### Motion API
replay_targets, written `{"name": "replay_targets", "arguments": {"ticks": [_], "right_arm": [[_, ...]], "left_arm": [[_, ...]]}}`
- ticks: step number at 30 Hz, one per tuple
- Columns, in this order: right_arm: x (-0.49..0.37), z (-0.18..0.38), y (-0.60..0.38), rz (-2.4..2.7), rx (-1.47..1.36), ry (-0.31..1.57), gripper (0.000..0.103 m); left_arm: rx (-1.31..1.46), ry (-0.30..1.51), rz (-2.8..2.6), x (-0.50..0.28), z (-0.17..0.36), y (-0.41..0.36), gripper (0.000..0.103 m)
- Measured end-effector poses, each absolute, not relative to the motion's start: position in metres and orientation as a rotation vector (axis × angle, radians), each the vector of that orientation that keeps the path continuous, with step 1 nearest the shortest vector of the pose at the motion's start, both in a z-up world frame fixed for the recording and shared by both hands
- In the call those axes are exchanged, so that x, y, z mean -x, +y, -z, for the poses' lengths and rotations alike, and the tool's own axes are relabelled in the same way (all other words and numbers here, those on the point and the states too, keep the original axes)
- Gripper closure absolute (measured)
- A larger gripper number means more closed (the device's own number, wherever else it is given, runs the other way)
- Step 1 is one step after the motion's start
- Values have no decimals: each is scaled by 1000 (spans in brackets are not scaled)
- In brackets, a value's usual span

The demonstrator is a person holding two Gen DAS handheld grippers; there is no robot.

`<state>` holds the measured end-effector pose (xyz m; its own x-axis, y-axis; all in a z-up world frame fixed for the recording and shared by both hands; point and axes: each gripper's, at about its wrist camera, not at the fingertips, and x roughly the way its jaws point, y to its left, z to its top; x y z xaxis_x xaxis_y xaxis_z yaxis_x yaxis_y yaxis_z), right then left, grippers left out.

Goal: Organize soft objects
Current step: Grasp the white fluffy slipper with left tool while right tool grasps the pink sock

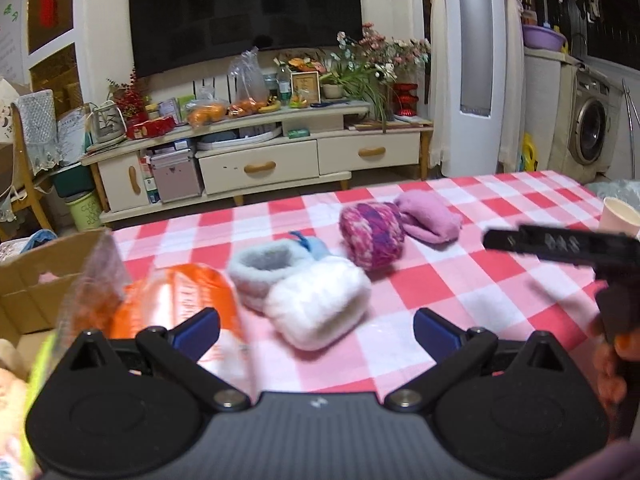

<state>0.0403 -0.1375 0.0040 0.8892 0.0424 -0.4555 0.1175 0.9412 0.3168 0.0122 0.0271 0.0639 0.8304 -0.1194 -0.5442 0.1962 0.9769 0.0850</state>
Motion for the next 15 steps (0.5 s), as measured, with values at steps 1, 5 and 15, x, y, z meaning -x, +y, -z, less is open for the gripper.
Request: {"name": "replay_targets", "arguments": {"ticks": [1, 5, 15], "right_arm": [[-46, -3, -139, 39, -342, 475, 0], [-69, 0, -144, 20, -314, 466, 0], [-117, 6, -148, -54, -275, 485, 0]], "left_arm": [[-146, 567, 166, -15, -61, 23, 1], [-158, 558, 142, -26, -52, 14, 1], [-103, 608, 108, -62, -34, 5, 1]]}}
